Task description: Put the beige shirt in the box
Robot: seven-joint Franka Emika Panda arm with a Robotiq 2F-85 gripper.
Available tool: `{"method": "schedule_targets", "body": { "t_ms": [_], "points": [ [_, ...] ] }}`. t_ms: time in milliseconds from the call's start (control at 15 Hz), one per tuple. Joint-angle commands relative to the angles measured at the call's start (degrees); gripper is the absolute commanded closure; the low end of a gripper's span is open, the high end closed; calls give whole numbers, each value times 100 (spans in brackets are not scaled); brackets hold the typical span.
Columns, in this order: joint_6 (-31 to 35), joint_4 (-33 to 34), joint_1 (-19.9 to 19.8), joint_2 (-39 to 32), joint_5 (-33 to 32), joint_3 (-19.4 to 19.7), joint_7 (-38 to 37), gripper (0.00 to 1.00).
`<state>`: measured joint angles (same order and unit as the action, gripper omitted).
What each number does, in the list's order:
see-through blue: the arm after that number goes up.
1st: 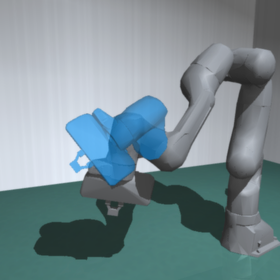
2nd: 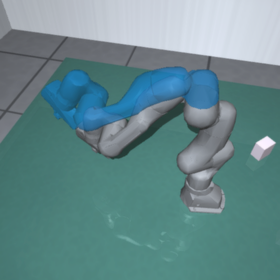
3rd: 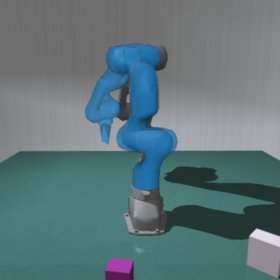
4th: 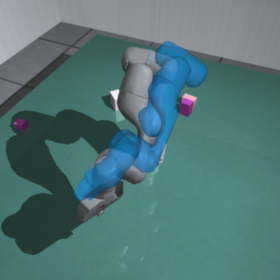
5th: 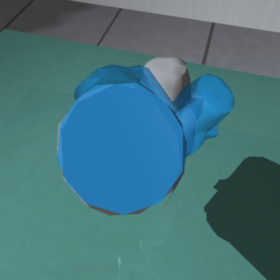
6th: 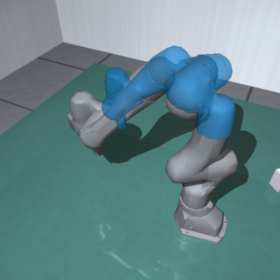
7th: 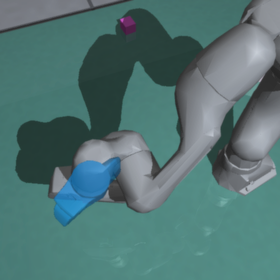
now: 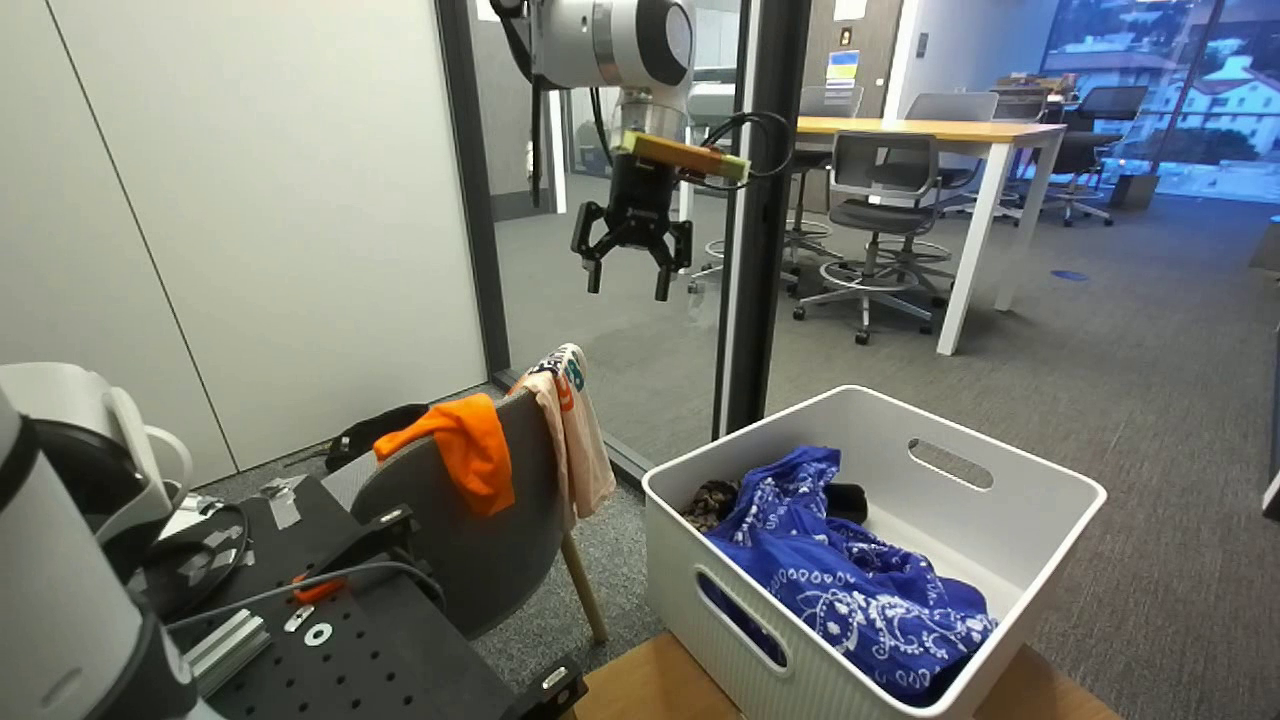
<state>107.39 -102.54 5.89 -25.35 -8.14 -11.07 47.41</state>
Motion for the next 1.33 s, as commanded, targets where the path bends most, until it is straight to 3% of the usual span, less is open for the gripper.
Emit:
{"method": "schedule_targets", "body": {
  "t_ms": [0, 400, 1267],
  "points": [
    [-107, 563, 223, -541, -397, -128, 652, 0],
    [7, 1011, 662, -1146, -908, -297, 1443, 0],
    [384, 1541, 1127, -1977, -297, -693, 1470, 0]
  ]
}}
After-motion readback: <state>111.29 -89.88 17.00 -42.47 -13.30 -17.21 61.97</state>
